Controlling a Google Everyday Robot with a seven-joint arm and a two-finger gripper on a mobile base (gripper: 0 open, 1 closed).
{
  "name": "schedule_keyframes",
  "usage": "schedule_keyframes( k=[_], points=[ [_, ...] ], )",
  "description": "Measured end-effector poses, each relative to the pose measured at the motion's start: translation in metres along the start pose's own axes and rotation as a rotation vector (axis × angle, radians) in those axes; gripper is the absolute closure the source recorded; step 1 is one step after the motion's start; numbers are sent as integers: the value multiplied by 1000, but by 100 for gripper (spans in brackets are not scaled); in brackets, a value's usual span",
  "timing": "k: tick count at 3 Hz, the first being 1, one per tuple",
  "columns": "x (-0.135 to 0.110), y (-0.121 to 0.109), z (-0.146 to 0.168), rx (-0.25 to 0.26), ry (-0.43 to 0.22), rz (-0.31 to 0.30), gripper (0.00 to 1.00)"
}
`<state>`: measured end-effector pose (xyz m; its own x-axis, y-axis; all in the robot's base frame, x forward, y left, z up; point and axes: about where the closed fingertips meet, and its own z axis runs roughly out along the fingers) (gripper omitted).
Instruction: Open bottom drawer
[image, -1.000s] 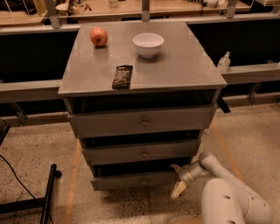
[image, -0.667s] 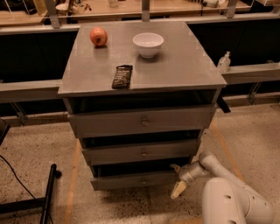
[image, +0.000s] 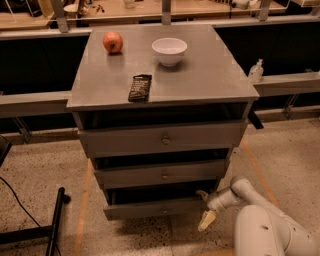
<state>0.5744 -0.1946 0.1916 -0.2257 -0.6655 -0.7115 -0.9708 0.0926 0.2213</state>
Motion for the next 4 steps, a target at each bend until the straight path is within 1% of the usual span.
schedule_keyframes(
  k=[1, 4],
  points=[
    [-4, 1, -3, 0, 0, 0, 0],
    [-1, 6, -5, -6, -2, 4, 0]
  ],
)
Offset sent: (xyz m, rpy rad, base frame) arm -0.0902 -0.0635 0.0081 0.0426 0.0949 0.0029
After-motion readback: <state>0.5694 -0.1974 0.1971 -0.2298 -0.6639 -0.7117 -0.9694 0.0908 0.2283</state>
